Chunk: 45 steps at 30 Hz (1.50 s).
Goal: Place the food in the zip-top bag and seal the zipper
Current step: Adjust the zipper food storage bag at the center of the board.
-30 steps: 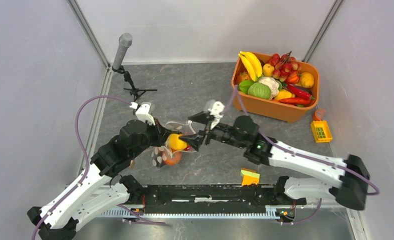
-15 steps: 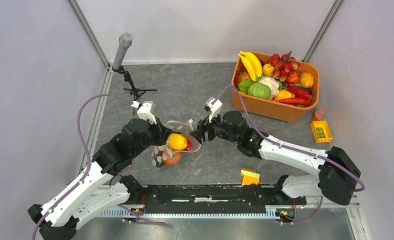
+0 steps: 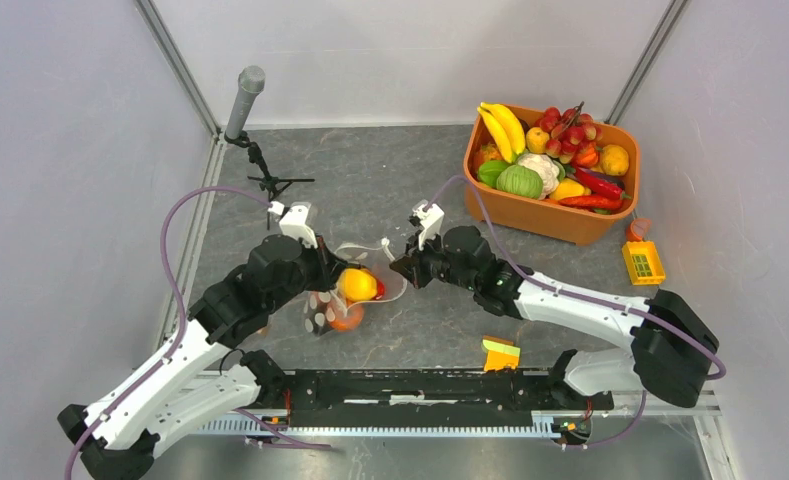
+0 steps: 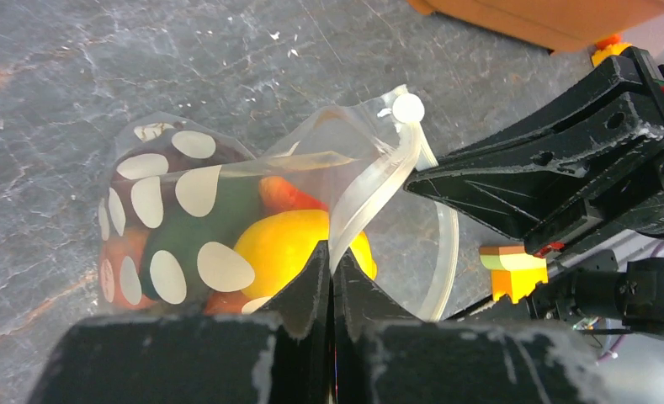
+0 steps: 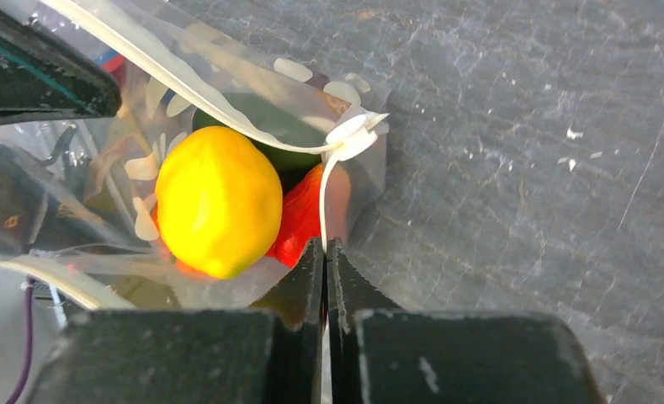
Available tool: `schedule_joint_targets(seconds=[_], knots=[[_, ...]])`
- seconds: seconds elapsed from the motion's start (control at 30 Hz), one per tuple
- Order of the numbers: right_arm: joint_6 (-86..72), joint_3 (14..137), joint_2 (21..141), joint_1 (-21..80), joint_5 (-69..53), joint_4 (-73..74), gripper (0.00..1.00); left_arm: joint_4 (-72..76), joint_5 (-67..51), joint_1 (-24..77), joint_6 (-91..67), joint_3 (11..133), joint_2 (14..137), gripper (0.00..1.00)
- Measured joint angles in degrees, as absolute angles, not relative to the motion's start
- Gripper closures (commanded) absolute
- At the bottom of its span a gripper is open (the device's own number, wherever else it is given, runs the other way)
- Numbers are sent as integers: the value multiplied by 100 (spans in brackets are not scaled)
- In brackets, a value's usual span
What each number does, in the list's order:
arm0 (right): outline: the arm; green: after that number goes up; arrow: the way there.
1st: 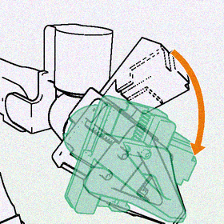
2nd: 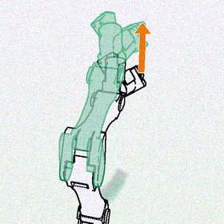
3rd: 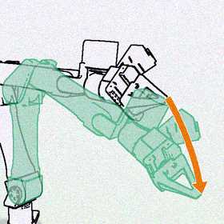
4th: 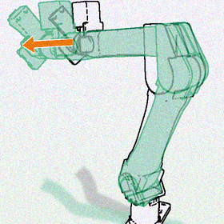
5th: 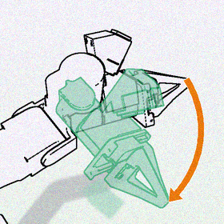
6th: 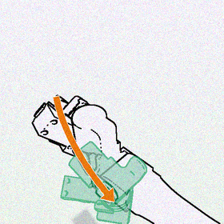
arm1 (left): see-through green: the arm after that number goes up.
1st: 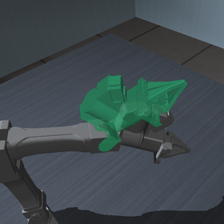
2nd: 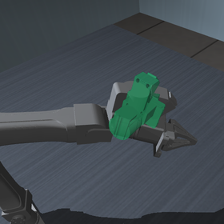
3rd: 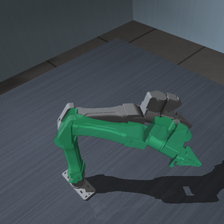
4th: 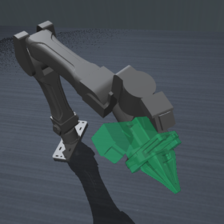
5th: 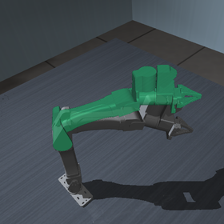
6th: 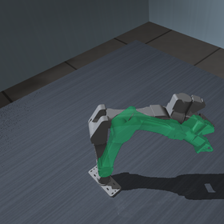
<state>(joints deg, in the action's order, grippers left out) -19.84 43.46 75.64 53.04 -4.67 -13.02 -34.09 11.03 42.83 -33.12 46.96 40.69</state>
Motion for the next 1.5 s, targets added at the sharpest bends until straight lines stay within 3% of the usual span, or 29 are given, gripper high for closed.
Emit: schedule_joint_targets(seconds=[0.2, 0.53, 0.8, 1.2, 1.3, 1.37, 1.5], knots=[[-2272, 3879, 6831, 5312, -368, -1232, 100, -3474, 471, 4283, -3140, 4932, 4429, 98], [-2912, 3435, 5175, 5638, -202, -2239, 100, -4174, -775, 4283, -2010, 6803, 5127, 98], [-2989, 2657, 5037, 6471, 849, -2366, 100, -4418, -974, 4283, -1398, 6171, 5360, 98], [-2609, 2650, 5190, 7293, 1865, -2637, 98, -4228, -1275, 4283, -1232, 5728, 5240, 98], [-2381, 2650, 5052, 7675, 1870, -2650, 90, -4209, -1420, 4283, -1208, 5728, 5148, 98], [-2193, 2676, 4945, 7863, 1844, -2622, 74, -4198, -1520, 4283, -1151, 5728, 5065, 98], [-1778, 3004, 4906, 7907, 1831, -2272, 51, -4189, -1584, 4283, -1063, 5734, 5037, 98]])
